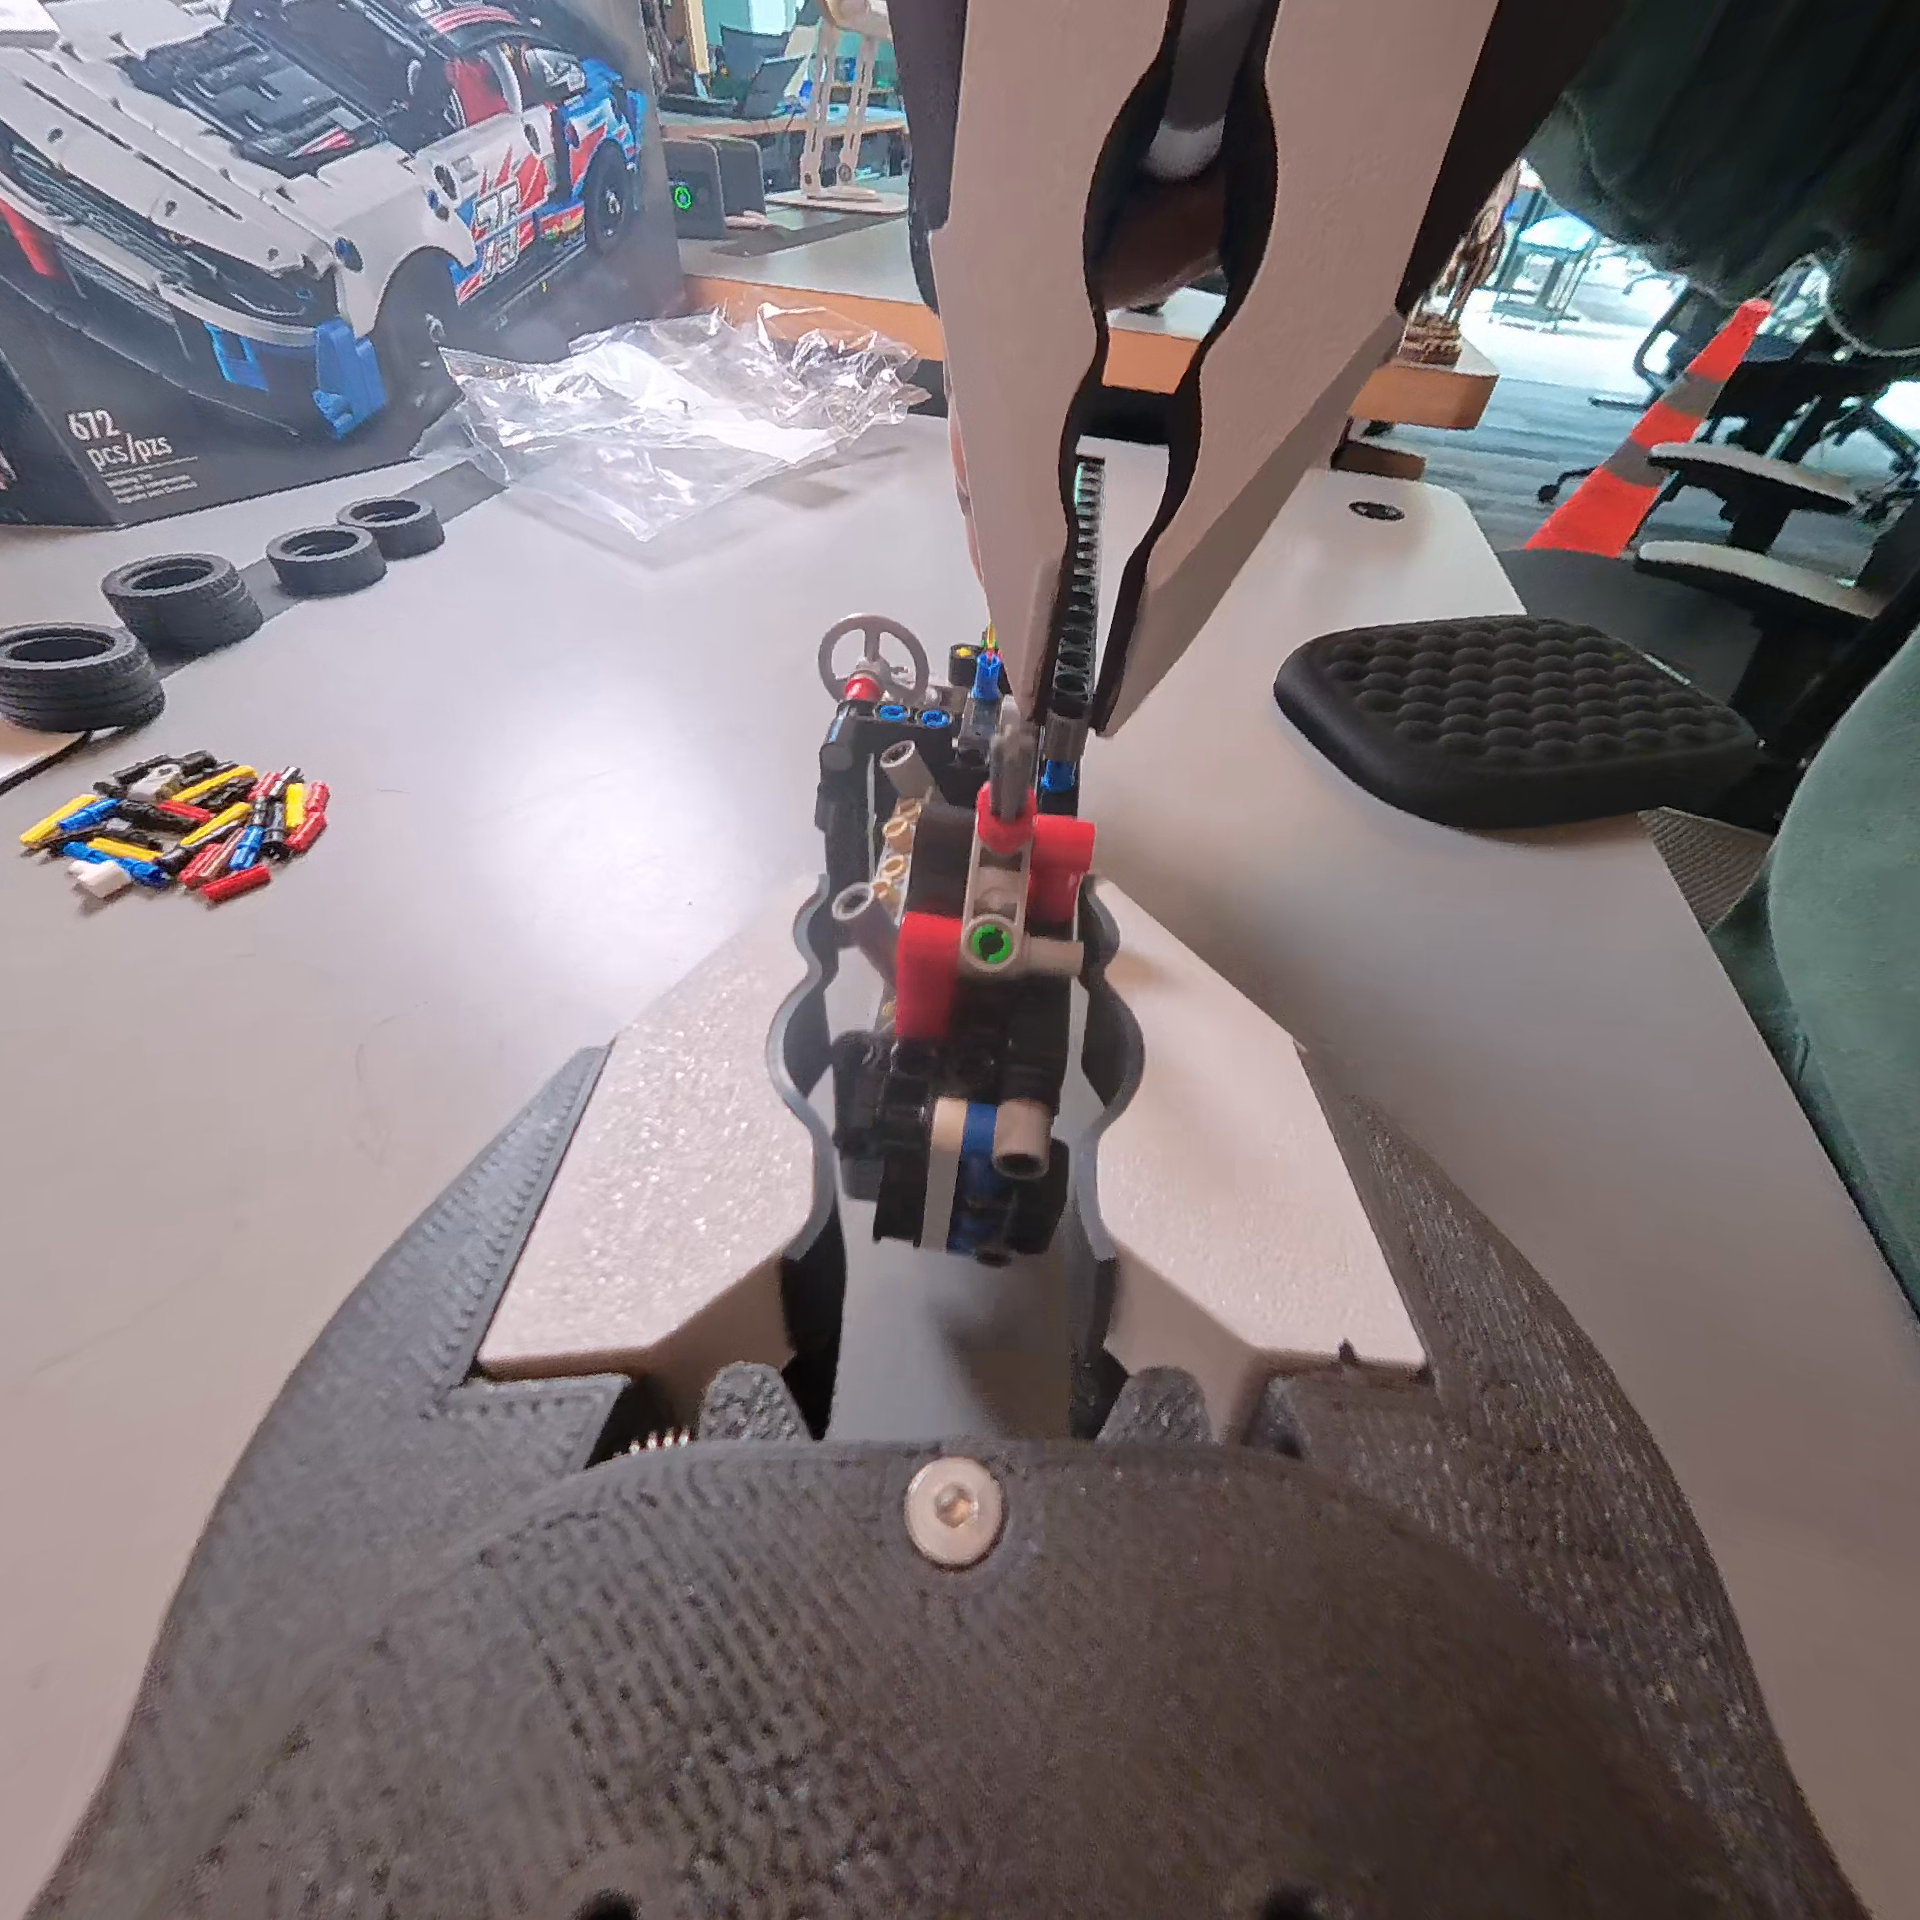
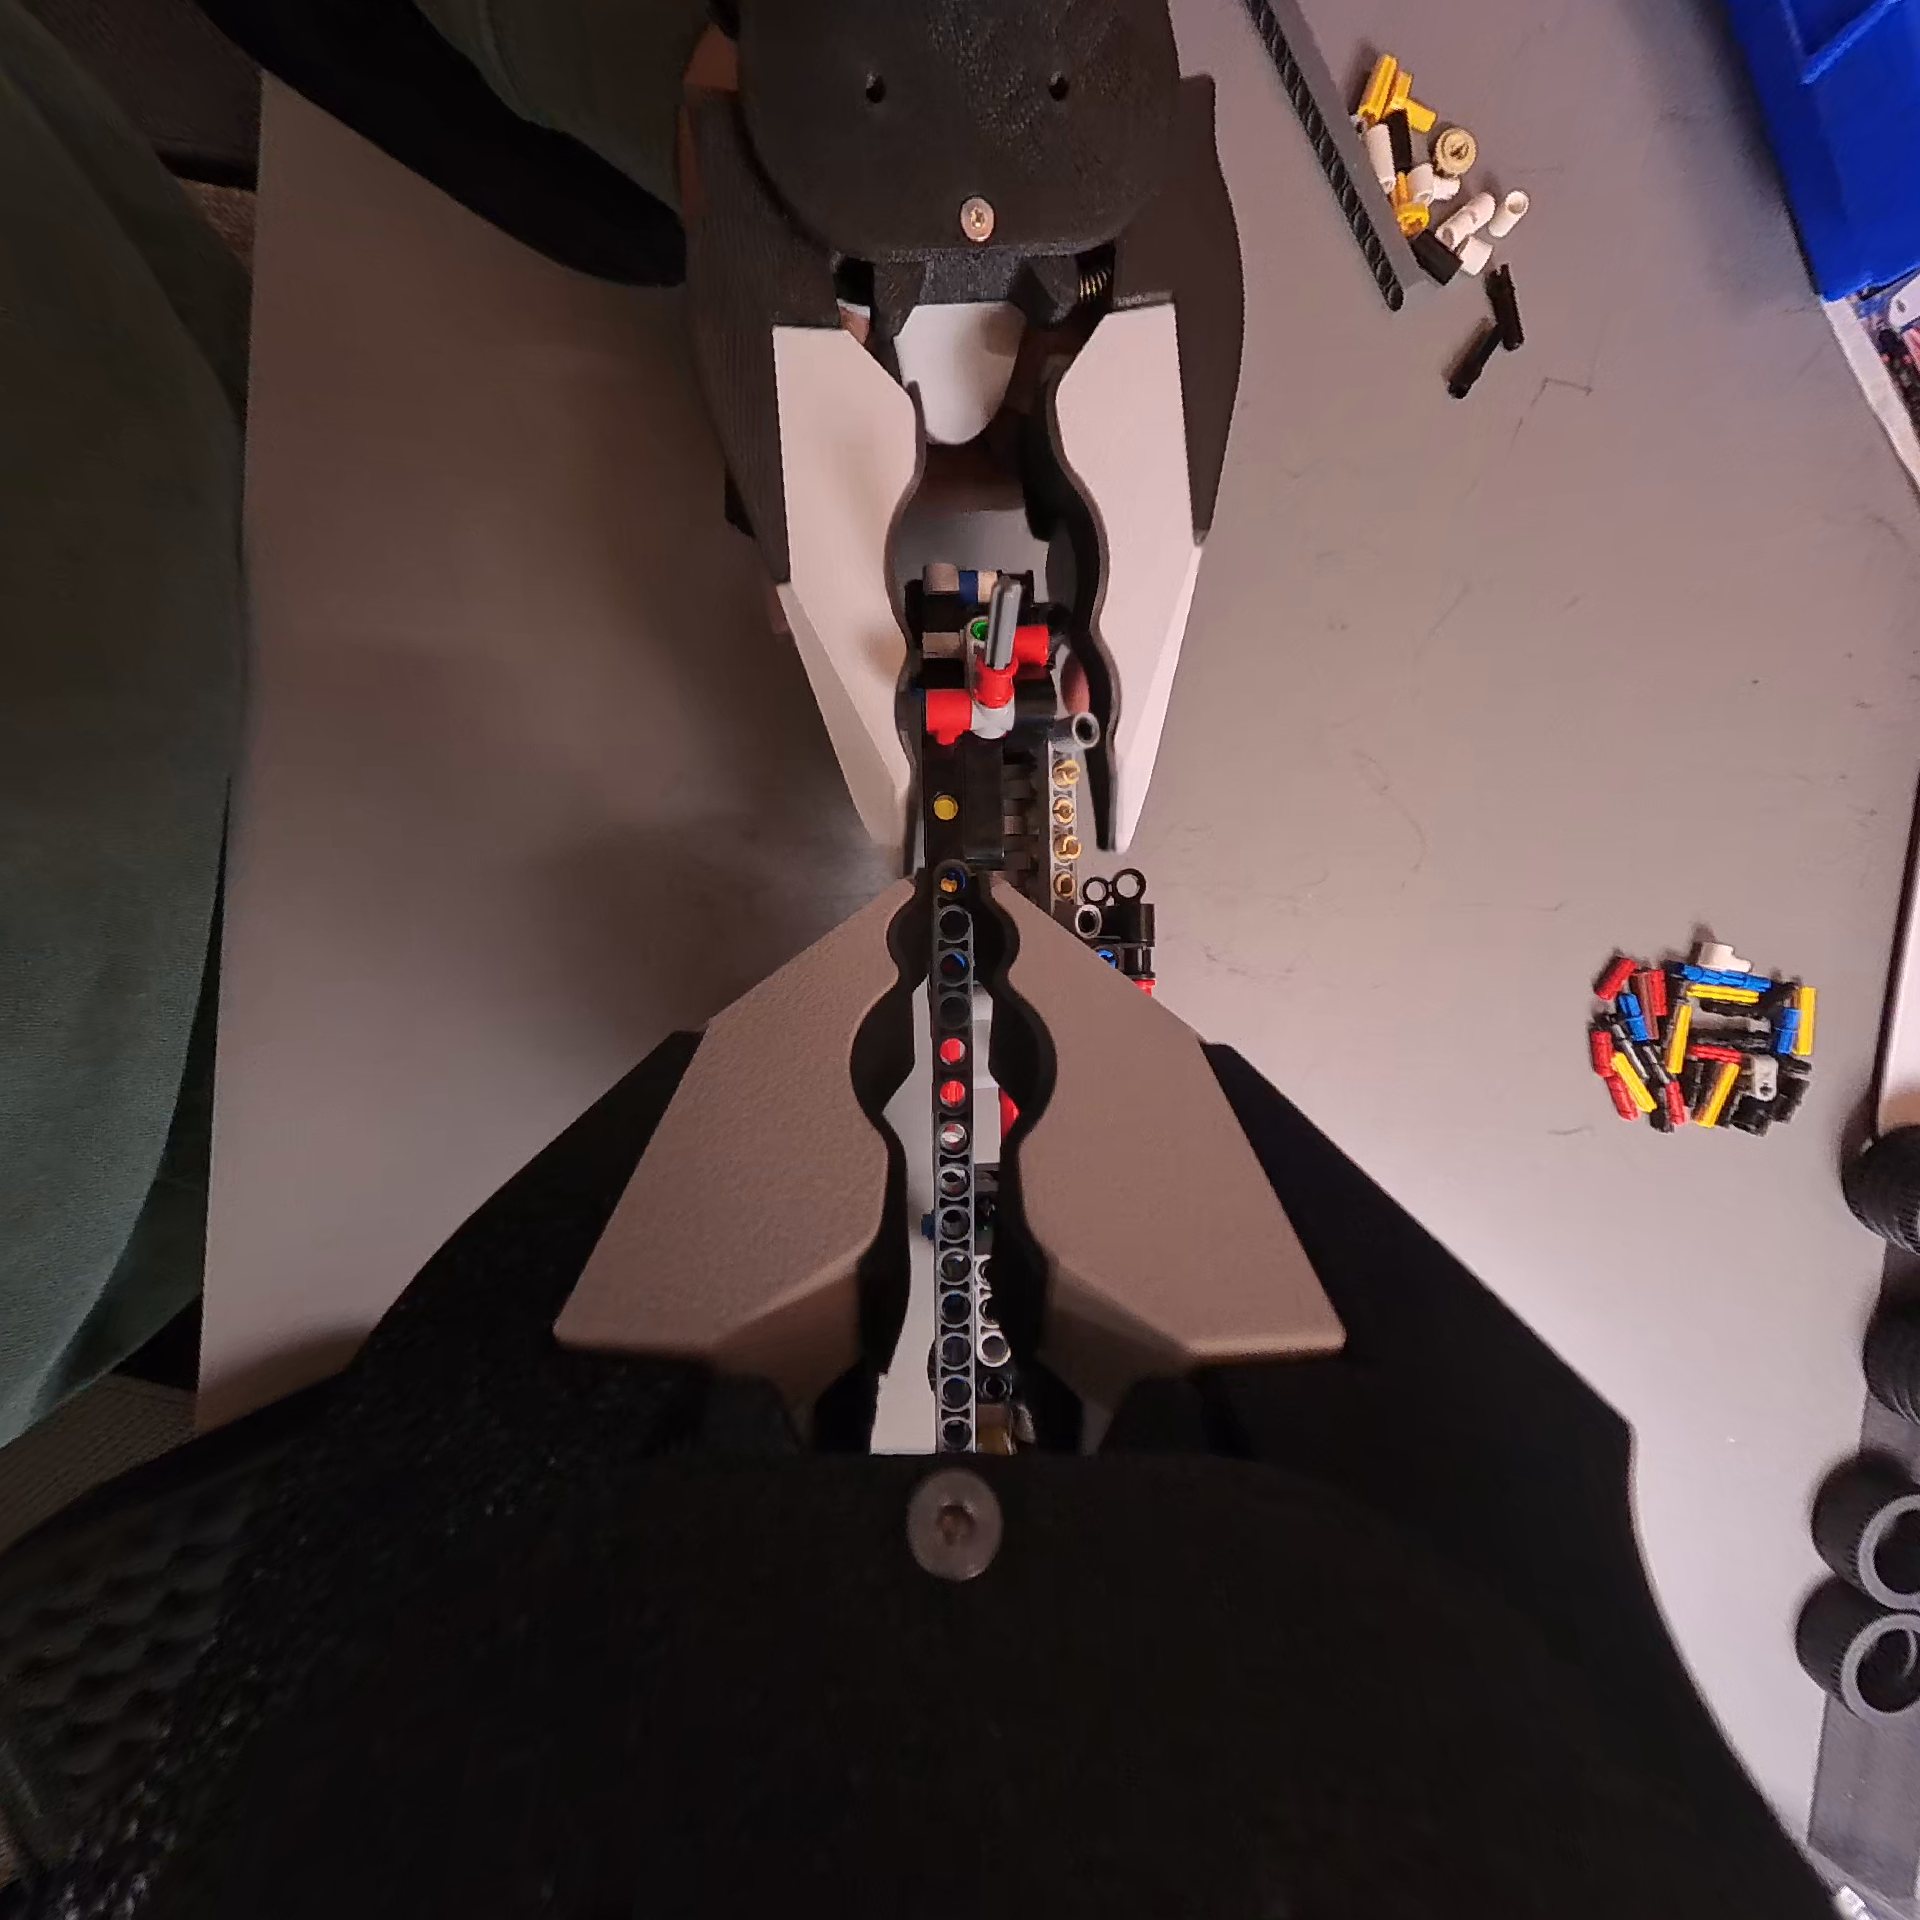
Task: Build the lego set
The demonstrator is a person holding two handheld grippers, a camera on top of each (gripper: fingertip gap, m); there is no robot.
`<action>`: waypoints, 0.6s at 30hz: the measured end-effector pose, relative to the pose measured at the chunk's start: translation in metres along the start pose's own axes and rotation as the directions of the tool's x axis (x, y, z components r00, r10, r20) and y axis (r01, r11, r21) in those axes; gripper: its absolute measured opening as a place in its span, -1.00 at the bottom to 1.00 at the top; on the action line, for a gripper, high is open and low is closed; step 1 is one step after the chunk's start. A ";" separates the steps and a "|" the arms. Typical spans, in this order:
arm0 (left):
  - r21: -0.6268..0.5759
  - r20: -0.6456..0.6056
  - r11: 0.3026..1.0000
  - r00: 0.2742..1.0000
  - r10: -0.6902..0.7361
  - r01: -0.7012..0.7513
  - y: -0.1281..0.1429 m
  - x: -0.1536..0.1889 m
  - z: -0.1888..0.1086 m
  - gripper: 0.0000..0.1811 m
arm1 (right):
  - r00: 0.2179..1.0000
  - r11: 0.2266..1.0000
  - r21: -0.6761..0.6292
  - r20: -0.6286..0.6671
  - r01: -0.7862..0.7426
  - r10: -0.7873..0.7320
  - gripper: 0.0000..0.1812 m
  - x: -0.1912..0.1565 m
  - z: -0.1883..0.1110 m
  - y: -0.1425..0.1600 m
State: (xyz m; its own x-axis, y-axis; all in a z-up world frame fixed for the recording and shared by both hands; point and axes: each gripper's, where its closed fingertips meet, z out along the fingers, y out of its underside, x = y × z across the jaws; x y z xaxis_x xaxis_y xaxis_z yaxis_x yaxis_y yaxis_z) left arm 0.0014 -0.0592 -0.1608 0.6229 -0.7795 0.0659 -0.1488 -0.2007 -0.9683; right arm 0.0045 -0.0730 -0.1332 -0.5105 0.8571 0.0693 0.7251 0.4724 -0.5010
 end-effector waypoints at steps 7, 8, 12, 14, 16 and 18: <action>-0.084 0.059 0.991 0.992 0.113 -0.107 0.011 -0.006 -0.021 -0.51 | 1.000 1.000 0.013 0.006 -0.014 0.014 -0.96 0.002 0.000 0.000; -0.098 0.061 0.988 0.990 0.129 -0.123 0.013 -0.006 -0.023 -0.53 | 1.000 1.000 0.014 0.005 -0.014 0.014 -0.96 0.002 0.000 0.000; -0.107 0.047 0.984 0.988 0.146 -0.140 0.013 -0.006 -0.031 -0.58 | 1.000 1.000 0.019 0.004 -0.014 0.014 -0.96 0.002 0.000 0.000; -0.104 0.035 0.986 0.990 0.133 -0.129 0.013 -0.005 -0.032 -0.58 | 1.000 1.000 0.020 0.010 -0.017 0.017 -0.96 0.002 0.000 0.000; -0.106 0.031 0.985 0.990 0.138 -0.134 0.013 -0.005 -0.032 -0.59 | 1.000 1.000 0.021 0.014 -0.018 0.018 -0.96 0.002 0.000 0.000; -0.109 0.028 0.983 0.988 0.149 -0.145 0.013 -0.004 -0.033 -0.59 | 0.999 1.000 0.018 0.024 -0.022 0.022 -0.96 0.000 0.001 0.000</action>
State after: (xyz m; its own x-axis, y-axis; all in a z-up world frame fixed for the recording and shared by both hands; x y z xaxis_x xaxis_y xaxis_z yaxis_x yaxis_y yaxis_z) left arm -0.0278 -0.0783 -0.1658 0.6148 -0.7839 -0.0861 -0.3206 -0.1486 -0.9355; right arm 0.0040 -0.0731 -0.1335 -0.5051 0.8622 0.0379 0.7278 0.4492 -0.5181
